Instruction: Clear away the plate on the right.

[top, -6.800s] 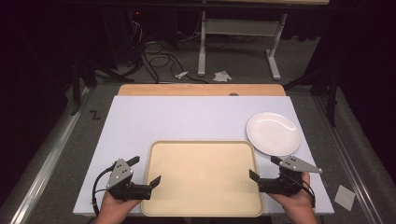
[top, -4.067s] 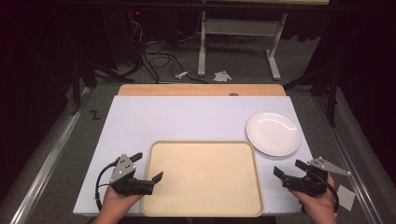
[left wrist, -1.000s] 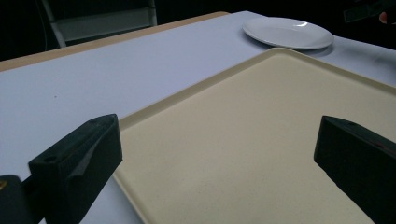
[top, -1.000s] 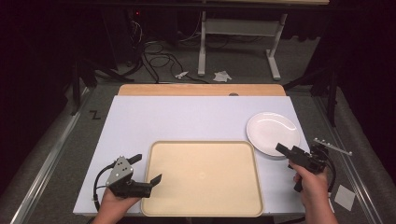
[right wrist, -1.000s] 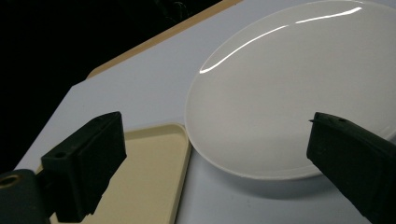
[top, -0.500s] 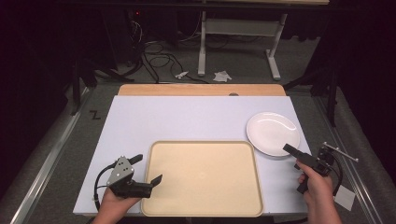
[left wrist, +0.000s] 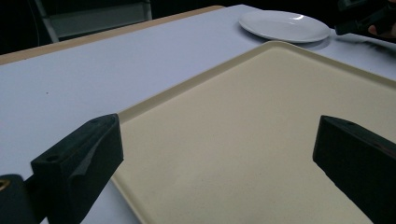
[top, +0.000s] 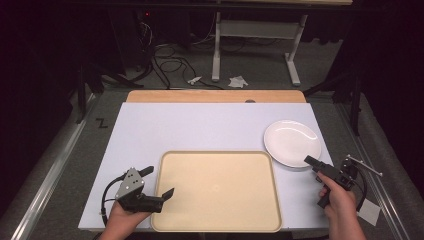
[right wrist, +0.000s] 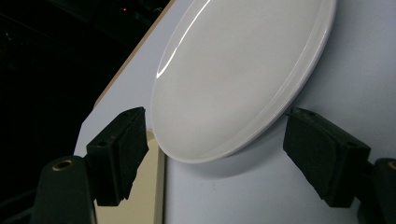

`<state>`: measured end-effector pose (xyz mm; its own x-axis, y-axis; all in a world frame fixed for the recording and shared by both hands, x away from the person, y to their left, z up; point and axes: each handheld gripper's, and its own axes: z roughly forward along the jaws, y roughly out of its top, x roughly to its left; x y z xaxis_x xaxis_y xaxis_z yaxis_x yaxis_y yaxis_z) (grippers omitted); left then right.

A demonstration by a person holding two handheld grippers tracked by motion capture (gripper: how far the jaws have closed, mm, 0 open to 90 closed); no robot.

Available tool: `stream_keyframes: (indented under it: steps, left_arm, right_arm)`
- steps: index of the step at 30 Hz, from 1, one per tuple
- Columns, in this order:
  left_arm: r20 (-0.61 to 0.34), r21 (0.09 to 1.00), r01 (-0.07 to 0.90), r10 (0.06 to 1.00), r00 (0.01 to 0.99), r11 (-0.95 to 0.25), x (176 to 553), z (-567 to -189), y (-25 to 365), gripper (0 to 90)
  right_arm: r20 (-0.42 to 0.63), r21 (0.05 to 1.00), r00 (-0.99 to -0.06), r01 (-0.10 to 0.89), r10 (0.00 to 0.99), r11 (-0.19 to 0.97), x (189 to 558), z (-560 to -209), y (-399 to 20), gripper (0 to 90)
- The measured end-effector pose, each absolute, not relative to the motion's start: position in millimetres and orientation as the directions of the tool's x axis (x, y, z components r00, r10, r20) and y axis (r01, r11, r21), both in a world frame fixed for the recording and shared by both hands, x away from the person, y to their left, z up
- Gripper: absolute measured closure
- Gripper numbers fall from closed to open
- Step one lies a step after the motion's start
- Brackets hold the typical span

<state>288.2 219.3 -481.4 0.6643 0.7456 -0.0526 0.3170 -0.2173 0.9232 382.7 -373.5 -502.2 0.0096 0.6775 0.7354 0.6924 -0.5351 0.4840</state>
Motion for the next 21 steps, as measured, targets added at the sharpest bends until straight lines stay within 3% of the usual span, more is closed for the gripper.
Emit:
stream_keyframes:
  steps: [21]
  left_arm:
    - [-0.059, 0.920, 0.333, 0.767, 0.639, -0.207, 277, -483, 230, 3.3]
  right_arm:
    - [0.799, 0.369, 0.123, 0.673, 0.589, -0.641, 399, -514, -375, 27.4]
